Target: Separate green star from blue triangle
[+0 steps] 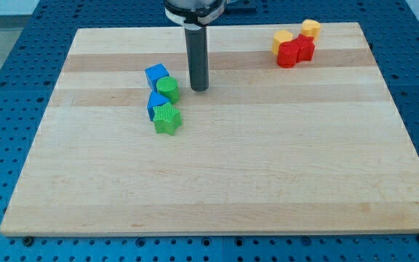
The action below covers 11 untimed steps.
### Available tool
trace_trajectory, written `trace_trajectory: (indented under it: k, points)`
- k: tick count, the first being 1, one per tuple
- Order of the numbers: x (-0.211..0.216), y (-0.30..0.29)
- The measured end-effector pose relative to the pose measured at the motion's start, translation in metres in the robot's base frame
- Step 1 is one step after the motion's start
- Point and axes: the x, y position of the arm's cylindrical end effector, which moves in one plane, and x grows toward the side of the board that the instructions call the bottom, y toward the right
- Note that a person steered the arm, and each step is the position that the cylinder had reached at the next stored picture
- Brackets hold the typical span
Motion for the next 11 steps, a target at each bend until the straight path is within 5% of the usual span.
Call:
trace_trajectory:
  k: [2,5,11]
  points:
    - [0.066,-0.02]
    - [0.067,-0.062]
    - [0.155,-0.167]
